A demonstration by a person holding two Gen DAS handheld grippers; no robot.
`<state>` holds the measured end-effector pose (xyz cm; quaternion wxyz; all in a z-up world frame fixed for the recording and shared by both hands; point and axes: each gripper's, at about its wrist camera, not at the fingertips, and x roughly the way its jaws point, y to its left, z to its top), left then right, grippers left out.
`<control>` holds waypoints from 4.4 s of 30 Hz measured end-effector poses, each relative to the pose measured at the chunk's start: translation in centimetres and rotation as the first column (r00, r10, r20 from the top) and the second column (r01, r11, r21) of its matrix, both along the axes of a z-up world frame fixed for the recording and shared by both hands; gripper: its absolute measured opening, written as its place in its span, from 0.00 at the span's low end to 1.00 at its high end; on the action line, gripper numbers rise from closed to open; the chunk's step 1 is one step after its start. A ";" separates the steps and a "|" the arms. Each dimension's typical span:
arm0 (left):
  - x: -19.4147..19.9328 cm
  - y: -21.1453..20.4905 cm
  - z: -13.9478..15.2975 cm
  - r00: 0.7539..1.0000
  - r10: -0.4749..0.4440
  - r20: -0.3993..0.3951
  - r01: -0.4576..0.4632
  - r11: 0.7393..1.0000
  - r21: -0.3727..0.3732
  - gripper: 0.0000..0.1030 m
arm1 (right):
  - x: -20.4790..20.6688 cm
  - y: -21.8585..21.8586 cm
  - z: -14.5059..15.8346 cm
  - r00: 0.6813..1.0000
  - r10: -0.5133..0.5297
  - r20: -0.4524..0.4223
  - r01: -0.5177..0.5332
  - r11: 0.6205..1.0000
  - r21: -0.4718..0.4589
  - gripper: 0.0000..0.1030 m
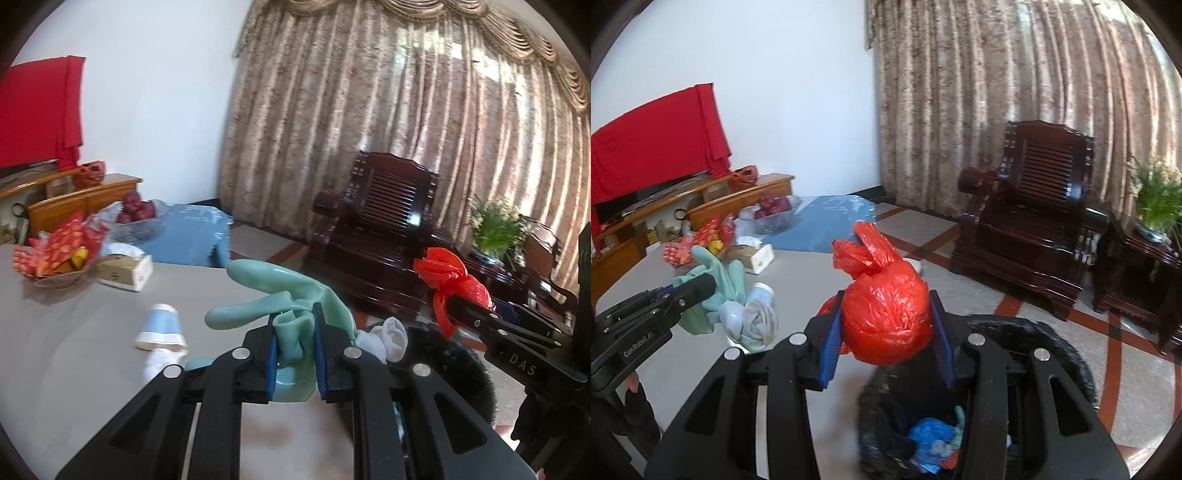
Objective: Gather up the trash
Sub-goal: 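Carry the glove and red bag over the bin and open both tools, then return to the table and grasp the white plastic bag with the left tool, then grasp the blue-and-white paper cup with the right tool while the left holds the bag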
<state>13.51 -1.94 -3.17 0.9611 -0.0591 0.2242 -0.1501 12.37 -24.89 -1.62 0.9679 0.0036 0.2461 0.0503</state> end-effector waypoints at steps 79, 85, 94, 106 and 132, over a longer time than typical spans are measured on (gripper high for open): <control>5.4 13.9 -11.1 0.948 0.276 -0.157 -0.247 0.952 0.180 0.88 | 7.2 12.0 -9.6 0.989 0.091 -0.117 -0.092 0.996 -0.003 0.95; 8.6 12.7 -13.6 0.936 0.284 -0.208 -0.250 0.953 0.173 0.88 | 9.0 12.2 -11.2 0.986 0.081 -0.145 -0.083 0.997 -0.006 0.95; 11.1 12.1 -15.8 0.904 0.303 -0.303 -0.273 0.952 0.137 0.87 | 10.8 12.1 -12.3 0.984 0.078 -0.162 -0.079 0.997 0.001 0.95; 11.8 12.7 -16.9 0.882 0.260 -0.393 -0.247 0.965 0.085 0.18 | 12.1 13.0 -12.8 0.982 0.087 -0.168 -0.087 0.996 0.006 0.95; 11.9 26.5 -14.0 0.853 0.458 -0.250 -0.436 0.889 0.143 0.17 | 20.7 28.8 -15.0 0.962 0.177 -0.207 -0.183 0.983 -0.010 0.95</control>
